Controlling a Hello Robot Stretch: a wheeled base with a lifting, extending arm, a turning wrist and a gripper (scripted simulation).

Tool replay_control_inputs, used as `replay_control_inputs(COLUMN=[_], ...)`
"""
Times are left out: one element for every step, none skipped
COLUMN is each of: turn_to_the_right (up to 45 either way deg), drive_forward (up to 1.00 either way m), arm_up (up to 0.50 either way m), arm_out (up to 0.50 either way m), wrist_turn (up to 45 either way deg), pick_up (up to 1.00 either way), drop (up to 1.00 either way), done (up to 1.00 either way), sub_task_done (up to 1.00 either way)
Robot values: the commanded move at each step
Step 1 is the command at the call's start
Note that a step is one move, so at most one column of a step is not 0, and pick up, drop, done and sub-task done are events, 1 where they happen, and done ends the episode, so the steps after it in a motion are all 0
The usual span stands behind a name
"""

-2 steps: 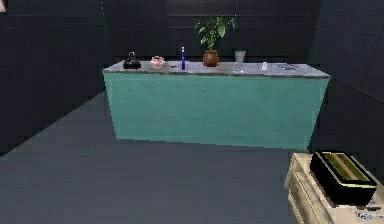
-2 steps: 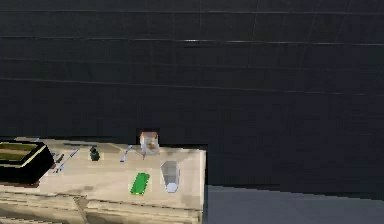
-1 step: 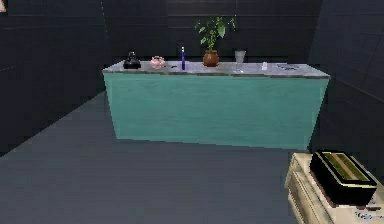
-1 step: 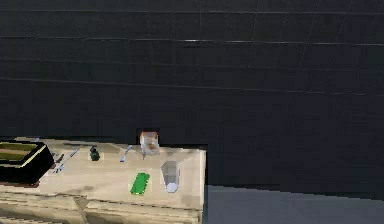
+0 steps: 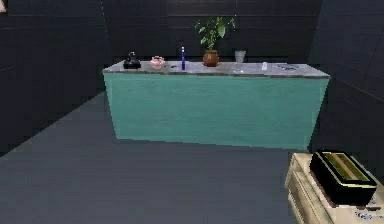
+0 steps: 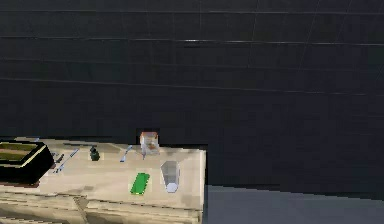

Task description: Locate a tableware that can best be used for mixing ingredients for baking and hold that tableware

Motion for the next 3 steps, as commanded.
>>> replay_control_inputs(turn_to_the_right=[0.0, 0.0, 0.0], drive_forward=[0.00, 0.00, 0.00], arm_up=[0.00, 0.00, 0.00], arm_out=[0.44, 0.00, 0.00], wrist_turn=[0.0, 45.0, 45.0], pick_up=[0.00, 0.00, 0.00], drop=[0.00, 0.00, 0.00], done=[0.00, 0.00, 0.00], sub_task_done=[0.00, 0.00, 0.00])
